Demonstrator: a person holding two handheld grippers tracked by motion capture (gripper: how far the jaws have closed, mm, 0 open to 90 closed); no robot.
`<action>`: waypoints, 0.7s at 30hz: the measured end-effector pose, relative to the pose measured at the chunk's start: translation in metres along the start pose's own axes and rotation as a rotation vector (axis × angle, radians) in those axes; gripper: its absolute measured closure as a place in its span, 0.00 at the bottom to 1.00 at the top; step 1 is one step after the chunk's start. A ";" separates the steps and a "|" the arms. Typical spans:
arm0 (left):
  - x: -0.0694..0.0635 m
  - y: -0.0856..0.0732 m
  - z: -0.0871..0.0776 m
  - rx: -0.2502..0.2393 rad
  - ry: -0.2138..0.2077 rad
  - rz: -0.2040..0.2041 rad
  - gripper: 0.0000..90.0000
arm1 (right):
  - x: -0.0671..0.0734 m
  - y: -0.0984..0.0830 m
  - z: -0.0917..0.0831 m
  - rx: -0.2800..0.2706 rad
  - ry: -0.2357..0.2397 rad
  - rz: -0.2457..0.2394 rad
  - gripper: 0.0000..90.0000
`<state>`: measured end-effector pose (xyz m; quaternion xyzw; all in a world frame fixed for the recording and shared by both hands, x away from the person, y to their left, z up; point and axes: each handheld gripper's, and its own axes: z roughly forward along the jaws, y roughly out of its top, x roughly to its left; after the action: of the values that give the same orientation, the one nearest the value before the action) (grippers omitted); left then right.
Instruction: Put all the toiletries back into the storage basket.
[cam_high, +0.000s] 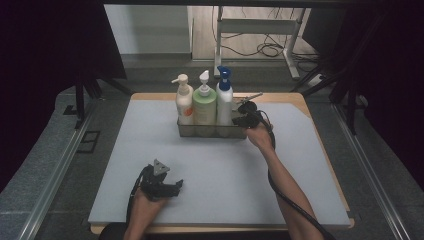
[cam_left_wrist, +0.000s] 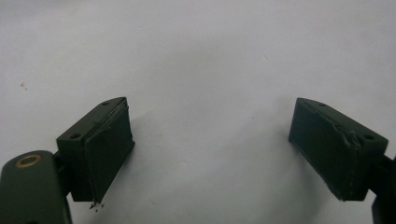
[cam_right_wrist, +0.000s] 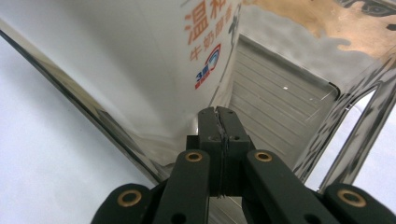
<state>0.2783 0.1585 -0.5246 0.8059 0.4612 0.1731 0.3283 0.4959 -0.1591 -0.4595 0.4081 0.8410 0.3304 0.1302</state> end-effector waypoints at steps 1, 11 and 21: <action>0.000 0.000 0.000 0.000 0.000 0.000 0.14 | 0.000 0.000 0.000 0.000 0.001 0.000 1.00; 0.000 0.000 0.000 0.000 -0.001 0.000 0.14 | 0.004 0.000 -0.001 0.007 0.008 -0.016 1.00; 0.000 0.000 0.000 -0.001 0.000 -0.001 0.14 | 0.005 0.000 -0.001 0.011 0.010 -0.023 1.00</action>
<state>0.2784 0.1585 -0.5247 0.8057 0.4614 0.1730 0.3287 0.4917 -0.1557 -0.4583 0.3974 0.8482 0.3262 0.1274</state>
